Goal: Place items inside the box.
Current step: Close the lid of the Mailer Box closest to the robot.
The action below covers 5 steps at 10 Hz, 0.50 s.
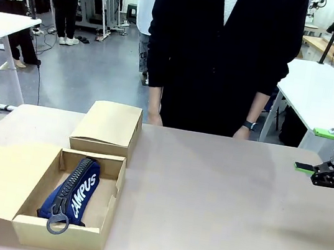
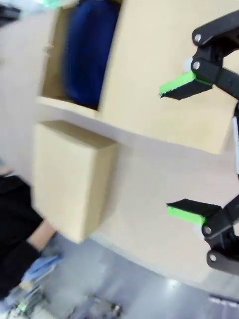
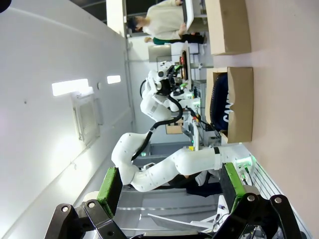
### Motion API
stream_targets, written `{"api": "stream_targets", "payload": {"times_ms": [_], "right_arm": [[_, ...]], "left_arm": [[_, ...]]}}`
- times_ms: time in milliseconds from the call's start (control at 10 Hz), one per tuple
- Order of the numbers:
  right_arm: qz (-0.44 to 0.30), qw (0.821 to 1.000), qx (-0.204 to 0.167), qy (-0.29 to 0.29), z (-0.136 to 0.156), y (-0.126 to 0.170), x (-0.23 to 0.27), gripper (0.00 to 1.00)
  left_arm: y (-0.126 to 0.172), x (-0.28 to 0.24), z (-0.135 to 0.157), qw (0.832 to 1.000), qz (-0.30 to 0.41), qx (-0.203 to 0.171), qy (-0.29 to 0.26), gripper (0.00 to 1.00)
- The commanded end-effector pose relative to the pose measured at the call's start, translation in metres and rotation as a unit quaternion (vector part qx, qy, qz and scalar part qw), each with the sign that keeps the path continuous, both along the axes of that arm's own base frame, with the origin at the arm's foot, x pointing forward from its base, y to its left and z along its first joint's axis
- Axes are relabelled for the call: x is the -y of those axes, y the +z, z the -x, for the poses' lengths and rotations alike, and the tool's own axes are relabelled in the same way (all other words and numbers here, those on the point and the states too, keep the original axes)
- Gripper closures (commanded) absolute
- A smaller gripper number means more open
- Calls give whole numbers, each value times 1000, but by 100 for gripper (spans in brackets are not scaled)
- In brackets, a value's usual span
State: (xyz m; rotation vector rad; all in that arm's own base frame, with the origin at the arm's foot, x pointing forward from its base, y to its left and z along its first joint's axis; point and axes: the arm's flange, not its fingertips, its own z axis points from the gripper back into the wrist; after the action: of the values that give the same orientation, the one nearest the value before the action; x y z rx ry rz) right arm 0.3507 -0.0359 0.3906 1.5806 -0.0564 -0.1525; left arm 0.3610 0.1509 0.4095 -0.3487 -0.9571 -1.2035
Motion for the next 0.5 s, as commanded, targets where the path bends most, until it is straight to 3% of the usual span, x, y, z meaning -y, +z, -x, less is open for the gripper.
{"api": "stream_targets", "payload": {"times_ms": [0, 100, 400], "right_arm": [[3, 1000, -7, 3, 3, 3, 1, 0], [3, 1000, -7, 3, 3, 3, 1, 0], [3, 1000, -7, 3, 3, 3, 1, 0]], "left_arm": [[-34, -37, -7, 996, -69, -16, -59, 0], [-55, -47, -9, 993, -110, -18, -36, 0], [-103, -50, -19, 988, -131, -67, -41, 0]]}}
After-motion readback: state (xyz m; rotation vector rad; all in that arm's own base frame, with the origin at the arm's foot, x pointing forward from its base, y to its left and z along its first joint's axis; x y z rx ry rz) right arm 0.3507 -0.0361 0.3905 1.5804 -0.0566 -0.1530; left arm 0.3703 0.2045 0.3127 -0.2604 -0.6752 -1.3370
